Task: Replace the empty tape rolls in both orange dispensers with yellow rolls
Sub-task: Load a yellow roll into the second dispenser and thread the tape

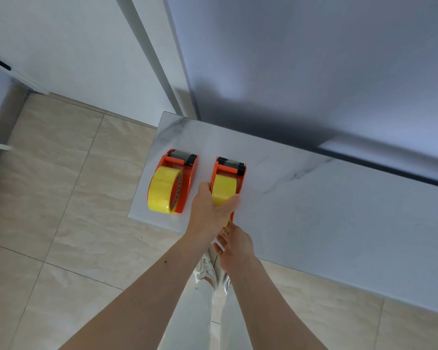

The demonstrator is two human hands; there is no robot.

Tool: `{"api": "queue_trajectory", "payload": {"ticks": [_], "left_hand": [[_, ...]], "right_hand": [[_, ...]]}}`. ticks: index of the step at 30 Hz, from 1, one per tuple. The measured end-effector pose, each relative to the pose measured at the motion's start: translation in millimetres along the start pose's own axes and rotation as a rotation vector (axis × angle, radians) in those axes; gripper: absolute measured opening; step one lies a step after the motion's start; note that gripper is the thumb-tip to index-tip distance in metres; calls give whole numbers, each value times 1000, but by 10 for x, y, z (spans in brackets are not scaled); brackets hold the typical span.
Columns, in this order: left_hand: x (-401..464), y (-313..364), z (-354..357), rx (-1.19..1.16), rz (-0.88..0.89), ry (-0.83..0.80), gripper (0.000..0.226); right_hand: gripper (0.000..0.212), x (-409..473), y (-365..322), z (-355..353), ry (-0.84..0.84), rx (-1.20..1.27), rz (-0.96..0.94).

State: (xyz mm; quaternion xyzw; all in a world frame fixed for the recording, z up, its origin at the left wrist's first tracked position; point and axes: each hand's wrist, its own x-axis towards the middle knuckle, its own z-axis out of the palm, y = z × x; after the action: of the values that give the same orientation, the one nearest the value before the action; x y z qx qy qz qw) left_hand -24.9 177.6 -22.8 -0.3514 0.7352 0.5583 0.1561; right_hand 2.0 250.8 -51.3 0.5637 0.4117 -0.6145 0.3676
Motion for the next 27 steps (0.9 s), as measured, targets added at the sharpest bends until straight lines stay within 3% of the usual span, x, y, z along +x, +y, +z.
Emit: {"api": "queue_trajectory", "payload": {"ticks": [19,22,25,27], "left_hand": [[142,-245,-91,6,-21,-125,52],[153,-282,-92,11,-21,-124,53],[129,-306,-74,2,-37,-79,75],[90,-279,-74,-37,-53,-65,65]], "right_hand": [[8,165,34,68,98,-77,-8],[15,185,55,69,109,-87,-36],[22,172,70,65,103,-101,-59],[20,140,51,62,95,-116,-57]]}}
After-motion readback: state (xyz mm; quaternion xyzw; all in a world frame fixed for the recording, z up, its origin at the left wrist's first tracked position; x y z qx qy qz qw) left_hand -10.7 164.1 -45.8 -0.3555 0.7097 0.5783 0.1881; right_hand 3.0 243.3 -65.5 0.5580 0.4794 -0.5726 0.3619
